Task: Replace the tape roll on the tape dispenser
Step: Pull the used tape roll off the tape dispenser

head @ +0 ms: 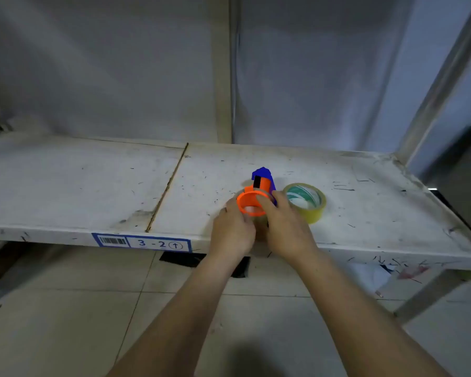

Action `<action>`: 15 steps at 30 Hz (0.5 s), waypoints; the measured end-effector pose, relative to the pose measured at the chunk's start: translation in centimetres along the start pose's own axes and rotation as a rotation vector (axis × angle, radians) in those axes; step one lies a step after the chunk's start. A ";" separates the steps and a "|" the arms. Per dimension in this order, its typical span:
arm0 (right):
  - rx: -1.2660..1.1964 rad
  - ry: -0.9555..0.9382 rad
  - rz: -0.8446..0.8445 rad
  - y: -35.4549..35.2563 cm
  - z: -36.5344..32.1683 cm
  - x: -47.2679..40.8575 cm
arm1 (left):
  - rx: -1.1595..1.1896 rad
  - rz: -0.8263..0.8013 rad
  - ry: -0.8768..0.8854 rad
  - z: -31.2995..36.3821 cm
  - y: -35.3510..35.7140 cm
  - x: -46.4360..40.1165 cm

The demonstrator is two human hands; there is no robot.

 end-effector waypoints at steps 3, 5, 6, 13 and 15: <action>0.048 -0.001 0.061 0.6 -0.1 -0.7 | 0.143 0.012 -0.024 -0.7 0.4 -0.5; 0.109 -0.028 0.053 1.0 -0.2 -1.1 | 0.234 0.006 -0.063 -0.6 0.2 -0.8; 0.109 -0.033 0.054 1.0 -0.2 -1.3 | 0.266 0.003 -0.080 -0.2 0.1 -0.8; -0.063 -0.032 0.161 -0.4 -0.7 -0.8 | 0.757 0.034 -0.406 -0.6 -1.2 -1.6; -0.111 -0.036 0.200 -0.6 -1.0 -0.5 | 0.940 -0.023 -0.439 -0.7 -1.8 -1.5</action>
Point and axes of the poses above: each hand's wrist, its own x-axis away from the middle knuckle, its own y-axis out of the palm, z = x × y, the point moved 1 cm from there along -x, towards the middle knuckle, and after that the axes turned 7 degrees about x, right-handed, at the moved point
